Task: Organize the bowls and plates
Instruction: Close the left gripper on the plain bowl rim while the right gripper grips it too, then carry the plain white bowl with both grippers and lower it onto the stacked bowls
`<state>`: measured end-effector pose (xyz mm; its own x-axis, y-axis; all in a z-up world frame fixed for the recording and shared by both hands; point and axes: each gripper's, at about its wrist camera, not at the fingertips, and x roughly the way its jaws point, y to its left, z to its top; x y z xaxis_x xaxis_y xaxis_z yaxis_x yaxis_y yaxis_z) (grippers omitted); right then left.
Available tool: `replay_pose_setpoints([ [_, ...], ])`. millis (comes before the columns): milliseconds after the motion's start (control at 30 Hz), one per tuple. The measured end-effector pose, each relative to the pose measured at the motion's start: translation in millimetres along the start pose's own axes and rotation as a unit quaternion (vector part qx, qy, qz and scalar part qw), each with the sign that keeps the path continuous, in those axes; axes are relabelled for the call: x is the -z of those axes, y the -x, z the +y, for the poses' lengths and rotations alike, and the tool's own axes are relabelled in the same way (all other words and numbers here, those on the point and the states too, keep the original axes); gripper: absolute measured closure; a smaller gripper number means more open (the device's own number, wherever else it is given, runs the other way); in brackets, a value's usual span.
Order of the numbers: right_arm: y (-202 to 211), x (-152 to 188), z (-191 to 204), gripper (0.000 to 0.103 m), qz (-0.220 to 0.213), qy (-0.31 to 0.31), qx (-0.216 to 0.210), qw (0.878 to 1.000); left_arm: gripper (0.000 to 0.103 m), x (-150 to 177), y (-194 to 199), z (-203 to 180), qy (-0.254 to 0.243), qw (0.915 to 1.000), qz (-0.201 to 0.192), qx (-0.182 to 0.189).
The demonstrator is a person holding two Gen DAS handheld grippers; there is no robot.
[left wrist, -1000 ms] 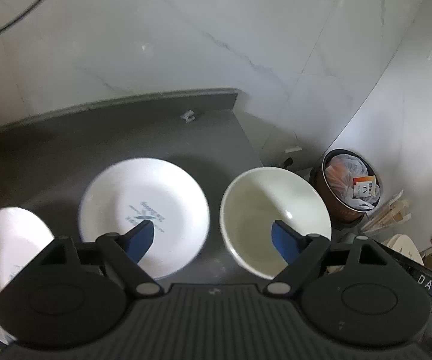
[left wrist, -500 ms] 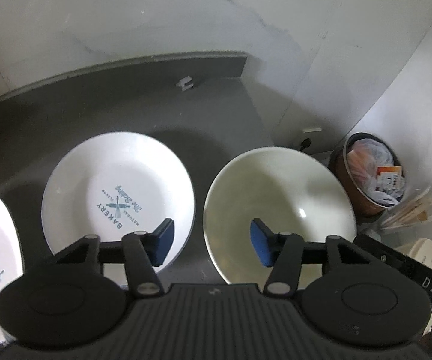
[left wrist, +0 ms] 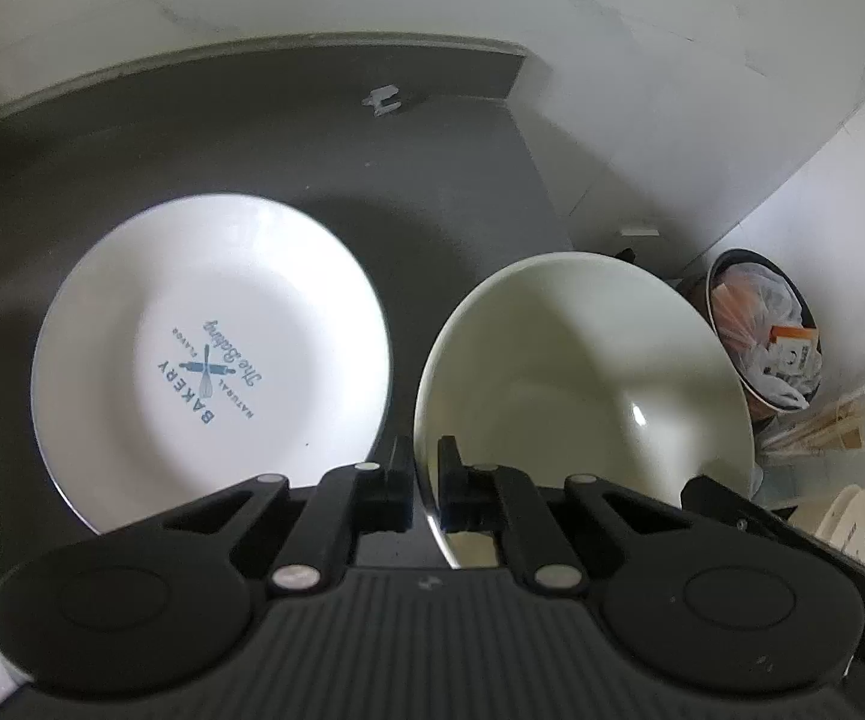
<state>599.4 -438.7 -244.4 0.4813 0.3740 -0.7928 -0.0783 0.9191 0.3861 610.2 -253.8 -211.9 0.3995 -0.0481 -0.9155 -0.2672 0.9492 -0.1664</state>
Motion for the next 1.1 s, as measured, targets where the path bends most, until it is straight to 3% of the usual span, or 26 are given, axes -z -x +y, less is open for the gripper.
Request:
replay_pose_setpoints([
  [600, 64, 18, 50, 0.09, -0.054, 0.017, 0.009, 0.998, 0.097, 11, 71, 30, -0.006, 0.9979, -0.043, 0.049],
  [1100, 121, 64, 111, 0.09, -0.095, 0.032, 0.026, 0.995, 0.097, 43, 136, 78, -0.022, 0.9928, -0.08, 0.087],
])
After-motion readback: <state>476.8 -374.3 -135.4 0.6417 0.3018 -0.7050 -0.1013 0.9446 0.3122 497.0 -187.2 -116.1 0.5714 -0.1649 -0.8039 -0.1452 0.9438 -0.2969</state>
